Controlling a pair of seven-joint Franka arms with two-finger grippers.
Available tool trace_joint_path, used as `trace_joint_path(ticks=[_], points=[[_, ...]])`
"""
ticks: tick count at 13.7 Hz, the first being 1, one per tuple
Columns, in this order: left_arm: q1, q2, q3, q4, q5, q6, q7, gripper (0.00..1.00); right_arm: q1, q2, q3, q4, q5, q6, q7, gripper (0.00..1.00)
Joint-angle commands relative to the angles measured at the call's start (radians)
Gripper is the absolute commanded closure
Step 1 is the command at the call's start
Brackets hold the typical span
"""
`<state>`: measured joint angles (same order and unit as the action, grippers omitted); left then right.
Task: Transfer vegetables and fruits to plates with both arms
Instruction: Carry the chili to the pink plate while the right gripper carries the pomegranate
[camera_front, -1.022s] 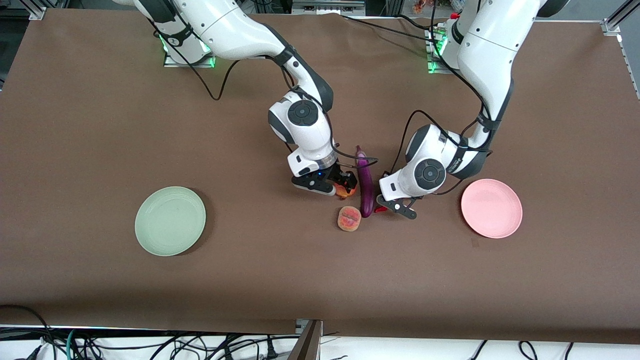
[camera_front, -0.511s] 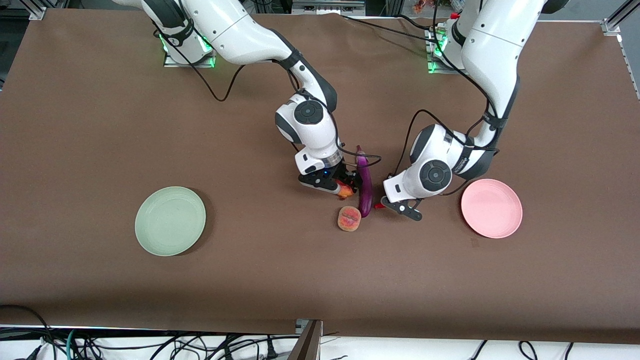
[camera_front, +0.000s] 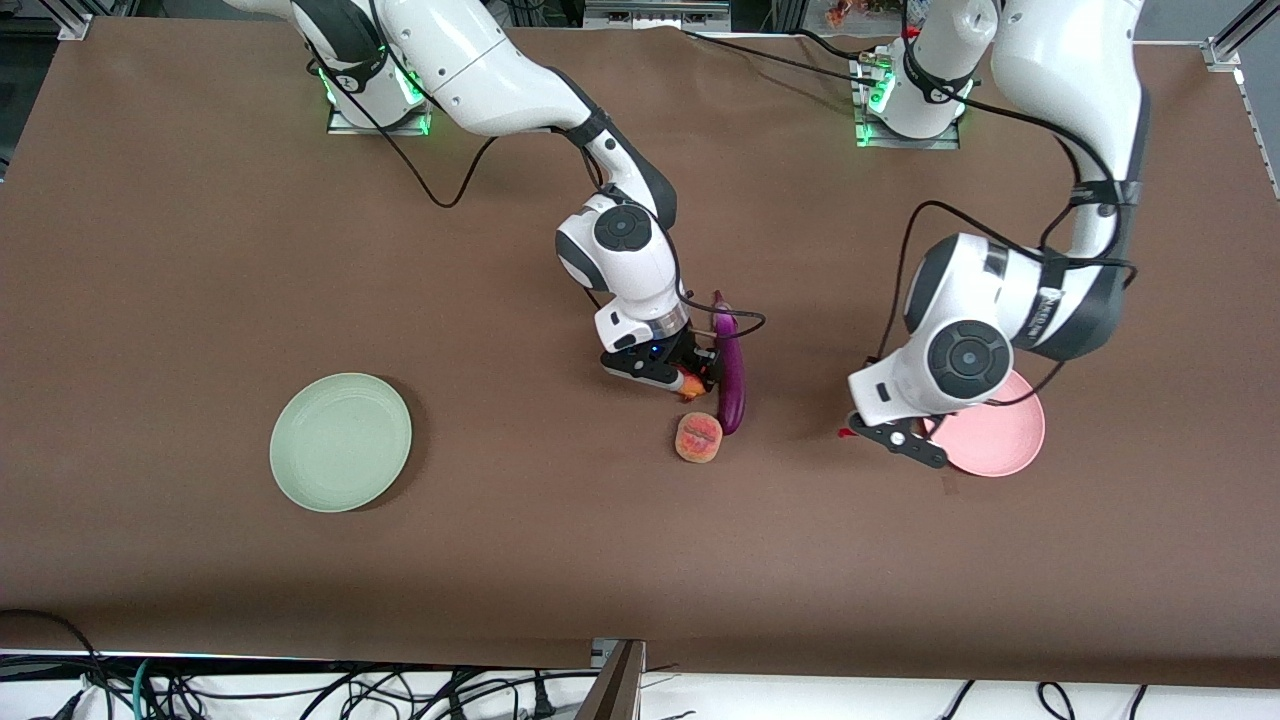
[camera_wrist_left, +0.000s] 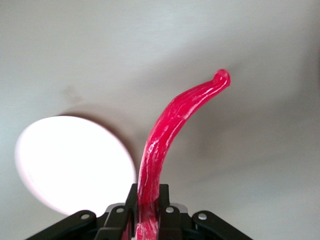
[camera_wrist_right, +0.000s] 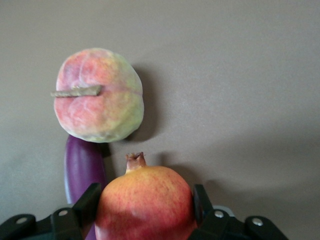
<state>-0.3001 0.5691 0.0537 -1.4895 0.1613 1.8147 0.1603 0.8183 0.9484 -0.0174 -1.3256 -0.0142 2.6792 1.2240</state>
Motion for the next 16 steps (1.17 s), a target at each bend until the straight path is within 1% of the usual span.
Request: trace_joint_path(ticks=[1, 3, 5, 6, 7, 8, 10, 12, 13, 14, 15, 16], points=[[0.091, 0.029, -0.006, 0.02, 0.078, -0.014, 0.137, 0.99, -0.017, -0.061, -0.009, 0.019, -0.02, -0.095, -0.006, 0.78], [0.137, 0.067, -0.006, 0.017, 0.08, 0.006, 0.209, 0.97, -0.056, -0.138, -0.004, 0.016, -0.007, -0.232, -0.111, 0.78], [0.17, 0.096, -0.006, 0.006, 0.08, 0.038, 0.24, 0.92, -0.121, -0.192, -0.006, 0.011, -0.006, -0.376, -0.284, 0.78], [0.188, 0.112, -0.008, 0.006, 0.078, 0.038, 0.251, 0.82, -0.172, -0.216, -0.007, 0.008, -0.004, -0.434, -0.388, 0.78], [0.196, 0.117, -0.008, 0.006, 0.073, 0.038, 0.251, 0.48, -0.236, -0.232, -0.006, 0.003, -0.004, -0.49, -0.508, 0.78], [0.196, 0.118, -0.008, 0.008, 0.067, 0.038, 0.245, 0.0, -0.301, -0.249, -0.007, -0.004, -0.003, -0.542, -0.646, 0.78], [0.19, 0.109, -0.009, 0.009, 0.066, 0.032, 0.239, 0.0, -0.434, -0.269, -0.007, -0.044, 0.01, -0.561, -0.908, 0.77], [0.187, 0.092, -0.018, 0.017, 0.06, 0.023, 0.237, 0.0, -0.568, -0.266, -0.009, -0.088, 0.01, -0.546, -1.137, 0.75], [0.187, 0.075, -0.035, 0.014, 0.049, 0.017, 0.236, 0.0, -0.629, -0.26, -0.007, -0.11, 0.011, -0.521, -1.225, 0.75], [0.187, 0.06, -0.067, 0.015, 0.025, -0.009, 0.231, 0.0, -0.68, -0.26, -0.006, -0.147, 0.013, -0.486, -1.289, 0.71], [0.187, 0.049, -0.098, 0.015, -0.024, -0.041, 0.208, 0.0, -0.715, -0.258, -0.006, -0.185, 0.014, -0.445, -1.34, 0.67], [0.185, 0.045, -0.13, 0.015, -0.087, -0.057, 0.135, 0.0, -0.746, -0.258, -0.004, -0.234, 0.034, -0.397, -1.372, 0.48]])
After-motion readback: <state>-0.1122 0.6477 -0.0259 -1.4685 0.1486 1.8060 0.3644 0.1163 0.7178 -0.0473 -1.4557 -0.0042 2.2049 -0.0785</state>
